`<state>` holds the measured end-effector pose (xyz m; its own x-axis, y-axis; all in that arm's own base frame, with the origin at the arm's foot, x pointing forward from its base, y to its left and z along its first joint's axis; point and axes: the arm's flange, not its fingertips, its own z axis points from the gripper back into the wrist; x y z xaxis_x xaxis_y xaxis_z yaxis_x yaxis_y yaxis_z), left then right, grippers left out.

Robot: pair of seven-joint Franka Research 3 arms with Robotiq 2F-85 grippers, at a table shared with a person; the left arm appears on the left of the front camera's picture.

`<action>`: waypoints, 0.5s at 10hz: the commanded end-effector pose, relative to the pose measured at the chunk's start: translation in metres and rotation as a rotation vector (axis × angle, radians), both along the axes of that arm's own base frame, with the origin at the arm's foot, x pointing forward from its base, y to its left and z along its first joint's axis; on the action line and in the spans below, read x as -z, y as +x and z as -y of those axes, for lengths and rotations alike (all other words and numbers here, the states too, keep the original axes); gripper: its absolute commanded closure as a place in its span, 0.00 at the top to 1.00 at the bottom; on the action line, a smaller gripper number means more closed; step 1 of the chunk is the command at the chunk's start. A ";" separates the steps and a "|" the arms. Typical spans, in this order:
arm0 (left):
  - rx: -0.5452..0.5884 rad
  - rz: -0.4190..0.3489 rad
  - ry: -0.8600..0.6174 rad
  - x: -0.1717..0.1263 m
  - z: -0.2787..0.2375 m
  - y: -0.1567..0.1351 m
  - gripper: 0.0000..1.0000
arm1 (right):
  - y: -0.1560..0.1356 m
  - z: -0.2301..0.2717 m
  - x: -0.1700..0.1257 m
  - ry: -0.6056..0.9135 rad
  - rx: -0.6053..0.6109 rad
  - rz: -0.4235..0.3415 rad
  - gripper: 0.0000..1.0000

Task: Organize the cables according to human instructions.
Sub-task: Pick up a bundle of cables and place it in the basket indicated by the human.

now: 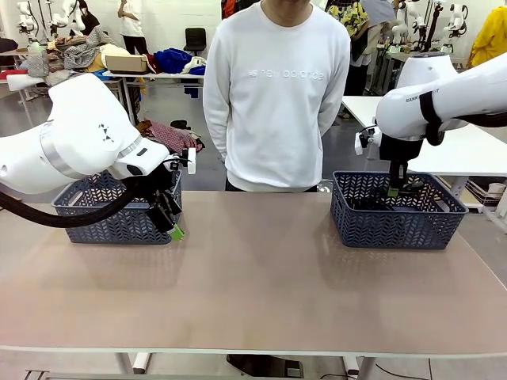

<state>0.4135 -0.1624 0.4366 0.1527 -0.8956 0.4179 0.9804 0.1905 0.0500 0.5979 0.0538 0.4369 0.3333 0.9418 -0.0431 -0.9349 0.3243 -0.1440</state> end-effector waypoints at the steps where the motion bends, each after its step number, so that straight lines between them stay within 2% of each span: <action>1: -0.013 0.002 -0.011 0.000 -0.002 -0.001 1.00 | -0.002 0.007 0.003 0.051 -0.028 0.039 0.40; 2: -0.013 0.002 -0.011 0.000 -0.002 -0.001 1.00 | -0.004 0.007 -0.001 0.069 -0.030 0.048 0.55; 3: -0.013 0.002 -0.011 0.000 -0.002 -0.001 1.00 | -0.005 0.007 -0.006 0.086 -0.035 0.045 0.60; 4: -0.013 0.002 -0.011 0.000 -0.002 -0.001 1.00 | -0.005 0.006 -0.009 0.089 -0.034 0.038 0.75; 5: -0.013 0.002 -0.011 0.000 -0.002 -0.001 1.00 | -0.005 0.008 -0.007 0.096 -0.041 0.023 0.80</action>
